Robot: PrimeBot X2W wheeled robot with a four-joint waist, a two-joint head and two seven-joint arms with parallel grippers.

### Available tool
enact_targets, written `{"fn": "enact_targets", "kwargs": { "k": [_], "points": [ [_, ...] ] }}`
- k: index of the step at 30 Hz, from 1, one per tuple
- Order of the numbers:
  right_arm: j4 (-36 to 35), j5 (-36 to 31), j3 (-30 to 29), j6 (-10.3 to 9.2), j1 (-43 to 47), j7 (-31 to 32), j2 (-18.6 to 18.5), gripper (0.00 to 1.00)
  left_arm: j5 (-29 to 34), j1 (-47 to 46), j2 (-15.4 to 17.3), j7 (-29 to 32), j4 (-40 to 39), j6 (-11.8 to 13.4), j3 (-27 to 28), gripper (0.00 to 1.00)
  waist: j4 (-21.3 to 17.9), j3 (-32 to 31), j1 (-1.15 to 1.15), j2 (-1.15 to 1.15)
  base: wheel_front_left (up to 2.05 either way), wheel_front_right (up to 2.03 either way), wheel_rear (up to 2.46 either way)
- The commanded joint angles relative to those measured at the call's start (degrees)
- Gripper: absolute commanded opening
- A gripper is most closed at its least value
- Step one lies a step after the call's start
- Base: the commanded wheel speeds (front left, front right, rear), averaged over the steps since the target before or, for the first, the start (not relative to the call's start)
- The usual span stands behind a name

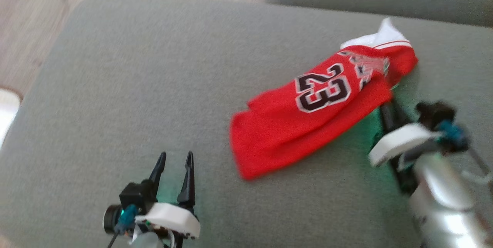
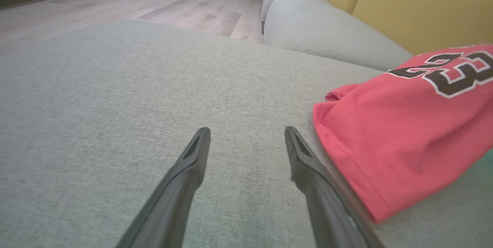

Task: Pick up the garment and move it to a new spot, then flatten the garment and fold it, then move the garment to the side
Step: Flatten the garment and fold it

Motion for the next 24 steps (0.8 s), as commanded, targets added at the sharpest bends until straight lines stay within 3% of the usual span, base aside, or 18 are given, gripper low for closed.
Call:
{"fn": "enact_targets", "kwargs": {
  "k": [1,6,9,10,11,12,19,24],
  "points": [
    [-4.0,-3.2,-0.1,-0.04,-4.2,-0.4,-1.4,0.0,-0.1,-0.3,0.5,-0.5,-1.2,0.0,2.3,1.0,-2.5,-2.7,0.0,0.0,0.0,0.0,0.0],
    [-9.8,-14.1,-1.5,-0.04,-7.7,0.7,-6.6,0.0,-0.1,1.8,0.5,-0.5,-0.3,-0.1,2.1,1.0,-4.9,-5.6,0.0,0.0,0.0,0.0,0.0],
    [-13.5,-18.1,-1.8,-0.04,-6.7,3.7,-7.7,0.0,-0.2,3.0,0.5,-0.5,0.2,-0.1,2.2,1.0,-6.1,-6.4,0.0,0.0,0.0,0.0,0.0],
    [-14.4,-18.5,-1.9,-0.04,-5.3,5.0,-7.5,0.13,-0.3,3.4,0.5,-0.5,0.4,-0.2,2.2,1.0,-6.4,-6.6,0.0,0.0,0.0,0.0,0.0],
    [-15.3,-18.4,-2.2,-0.04,-3.6,6.0,-7.2,0.49,-0.4,3.7,0.5,-0.5,0.4,-0.2,2.1,1.0,-6.7,-6.7,0.0,0.0,0.0,0.0,0.0],
    [-16.0,-18.2,-2.7,-0.04,-1.5,6.9,-6.8,1.0,-0.5,3.9,0.5,-0.5,0.5,-0.2,2.0,1.0,-6.9,-6.7,0.0,0.0,0.0,0.0,0.0],
    [-17.3,-16.1,-11.7,-0.04,14.6,8.5,-2.5,1.0,-1.3,3.5,0.5,-0.5,0.7,-0.1,0.9,1.0,-7.7,-5.7,0.0,0.0,0.0,0.0,0.0],
    [-18.3,-14.8,-15.0,-0.04,19.0,7.3,0.9,1.0,-1.1,3.0,0.5,-0.5,0.7,0.0,0.7,1.0,-8.4,-5.2,0.0,0.0,0.0,0.0,0.0]
  ]
}}
